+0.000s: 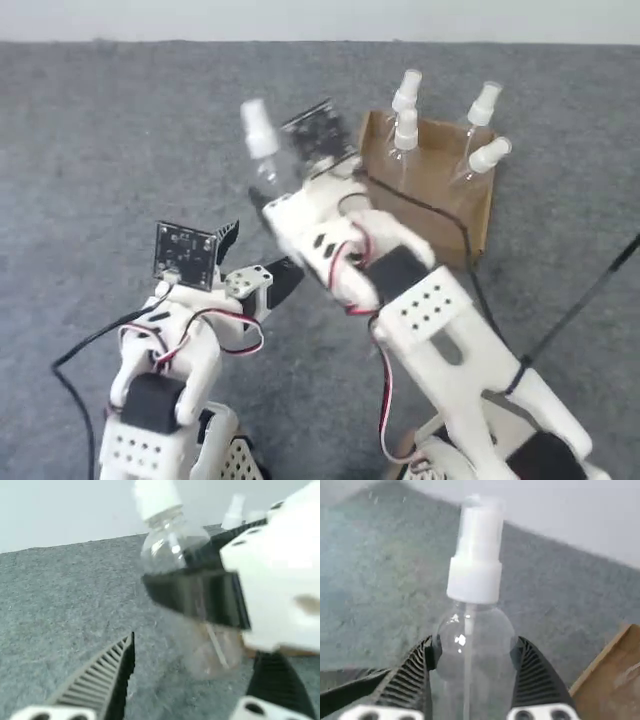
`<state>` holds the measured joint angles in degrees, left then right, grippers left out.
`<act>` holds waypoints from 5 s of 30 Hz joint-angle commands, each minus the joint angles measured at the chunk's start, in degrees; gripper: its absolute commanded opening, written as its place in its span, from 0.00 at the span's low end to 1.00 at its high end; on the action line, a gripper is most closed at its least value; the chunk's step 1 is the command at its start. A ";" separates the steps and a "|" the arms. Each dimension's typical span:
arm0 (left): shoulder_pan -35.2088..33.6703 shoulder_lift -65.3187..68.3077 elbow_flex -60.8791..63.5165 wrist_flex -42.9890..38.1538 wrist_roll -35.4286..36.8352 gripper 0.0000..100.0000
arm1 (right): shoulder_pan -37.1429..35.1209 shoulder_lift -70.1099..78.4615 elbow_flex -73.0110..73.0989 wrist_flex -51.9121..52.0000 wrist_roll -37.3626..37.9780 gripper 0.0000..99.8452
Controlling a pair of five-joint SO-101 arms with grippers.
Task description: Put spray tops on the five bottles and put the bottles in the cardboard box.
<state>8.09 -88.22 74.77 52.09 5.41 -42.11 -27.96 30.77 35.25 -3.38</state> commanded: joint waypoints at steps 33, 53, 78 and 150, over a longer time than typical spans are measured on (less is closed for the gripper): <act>-8.88 5.63 2.07 -9.14 -2.64 0.06 | 30.02 1.10 -9.23 20.88 10.73 0.01; -9.58 5.63 2.15 -8.97 -2.29 0.01 | 31.52 9.98 8.00 -9.98 6.15 0.01; -9.58 5.63 2.24 -8.97 -2.29 0.01 | 31.52 15.25 8.53 -10.42 5.71 0.01; -10.11 4.22 1.01 -6.95 -2.29 0.01 | 27.82 -14.99 -5.10 23.52 1.05 0.21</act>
<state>-1.67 -83.12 77.49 44.53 2.95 -13.71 -36.75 29.36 54.77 -1.98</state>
